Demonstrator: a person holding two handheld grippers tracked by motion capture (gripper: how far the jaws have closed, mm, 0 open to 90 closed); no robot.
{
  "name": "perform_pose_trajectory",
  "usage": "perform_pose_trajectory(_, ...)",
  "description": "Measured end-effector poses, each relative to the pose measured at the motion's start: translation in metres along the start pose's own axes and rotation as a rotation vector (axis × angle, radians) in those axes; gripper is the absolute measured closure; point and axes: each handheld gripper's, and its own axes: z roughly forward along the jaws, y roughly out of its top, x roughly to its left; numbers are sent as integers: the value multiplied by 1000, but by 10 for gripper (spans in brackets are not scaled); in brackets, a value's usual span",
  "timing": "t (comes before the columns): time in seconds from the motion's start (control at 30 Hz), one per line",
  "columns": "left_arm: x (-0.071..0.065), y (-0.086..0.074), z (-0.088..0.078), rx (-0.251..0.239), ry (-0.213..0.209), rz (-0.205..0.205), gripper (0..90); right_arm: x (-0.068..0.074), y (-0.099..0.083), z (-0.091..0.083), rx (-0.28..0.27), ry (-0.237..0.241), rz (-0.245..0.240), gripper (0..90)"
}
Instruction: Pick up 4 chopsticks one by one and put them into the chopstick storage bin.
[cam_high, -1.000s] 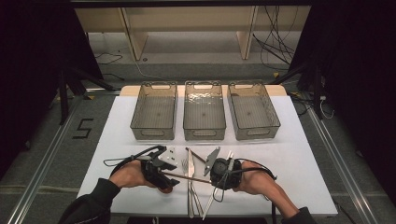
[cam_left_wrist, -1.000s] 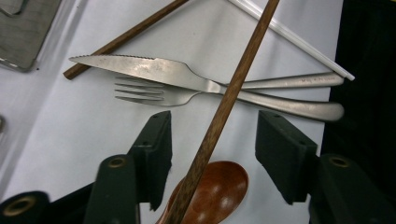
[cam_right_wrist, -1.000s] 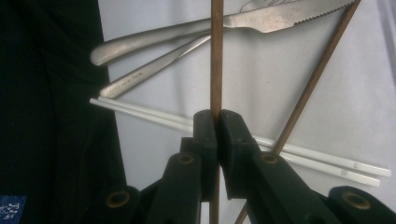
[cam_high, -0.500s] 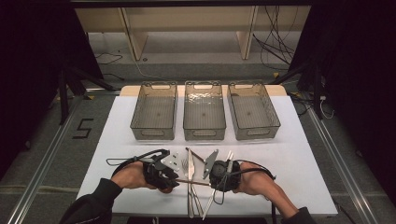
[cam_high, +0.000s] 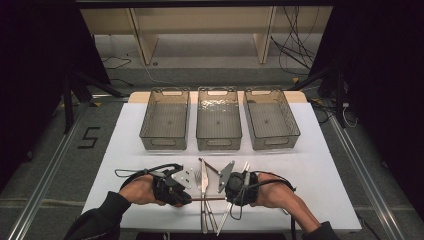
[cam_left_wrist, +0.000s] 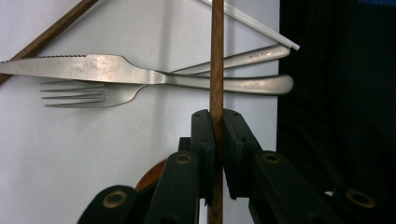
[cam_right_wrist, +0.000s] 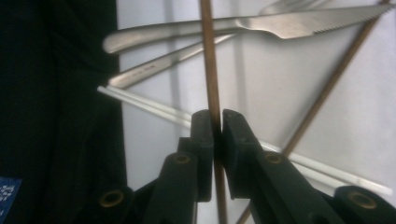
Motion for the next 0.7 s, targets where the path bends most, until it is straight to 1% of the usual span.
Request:
perform_pose_trajectory(0.03, 0, 1, -1, 1, 5, 0, 833, -1, -1, -2, -6, -15, -1, 787)
perform_pose_trajectory(0.07, 0, 1, -2, -4, 13, -10, 834, -2, -1, -4, -14, -22, 20, 751)
perform_pose_trajectory(0.1, 0, 1, -3, 0, 15, -10, 834, -4, -2, -6, -22, -29, 22, 701)
perform_pose_trajectory(0.13, 0, 1, -3, -4, 22, -15, 834, -5, -2, -10, -34, -47, 40, 661)
perform_pose_trajectory(0.17, 1, 0, -5, -4, 24, -25, 834, -5, -2, -10, -34, -47, 40, 661)
perform_pose_trajectory(0.2, 2, -1, -6, -5, 31, -32, 835, -6, -3, -13, -53, -64, 67, 632)
perform_pose_trajectory(0.23, 3, -2, -7, -11, 42, -46, 835, -10, -5, -21, -96, -85, 109, 550)
perform_pose_trajectory(0.27, 5, -3, -9, -16, 56, -61, 835, -10, -5, -21, -96, -85, 109, 550)
perform_pose_trajectory(0.3, 7, -4, -11, -23, 68, -81, 835, -13, -7, -24, -123, -98, 143, 534)
perform_pose_trajectory(0.33, 8, -5, -13, -26, 78, -102, 834, -15, -8, -27, -134, -99, 174, 507)
perform_pose_trajectory(0.37, 10, -6, -15, -29, 95, -121, 835, -18, -12, -31, -153, -130, 216, 472)
perform_pose_trajectory(0.4, 12, -6, -16, -35, 112, -150, 835, -19, -13, -31, -163, -146, 239, 456)
perform_pose_trajectory(0.43, 13, -6, -16, -35, 126, -166, 834, -21, -15, -31, -168, -154, 248, 439)
perform_pose_trajectory(0.47, 14, -7, -17, -32, 134, -171, 834, -21, -15, -31, -168, -154, 248, 439)
perform_pose_trajectory(0.5, 15, -7, -18, -38, 143, -184, 834, -23, -17, -29, -186, -167, 288, 406)
perform_pose_trajectory(0.53, 17, -8, -20, -41, 153, -199, 834, -23, -17, -29, -186, -167, 288, 406)
perform_pose_trajectory(0.57, 18, -9, -21, -46, 165, -214, 834, -24, -19, -29, -192, -173, 302, 400)
perform_pose_trajectory(0.6, 20, -10, -23, -53, 173, -229, 834, -26, -21, -30, -198, -169, 328, 377)
perform_pose_trajectory(0.63, 21, -11, -25, -59, 185, -245, 834, -26, -21, -30, -198, -169, 328, 377)
perform_pose_trajectory(0.67, 23, -12, -27, -63, 196, -252, 834, -26, -22, -31, -207, -168, 343, 369)
perform_pose_trajectory(0.7, 24, -13, -29, -67, 203, -266, 834, -27, -24, -31, -221, -167, 375, 347)
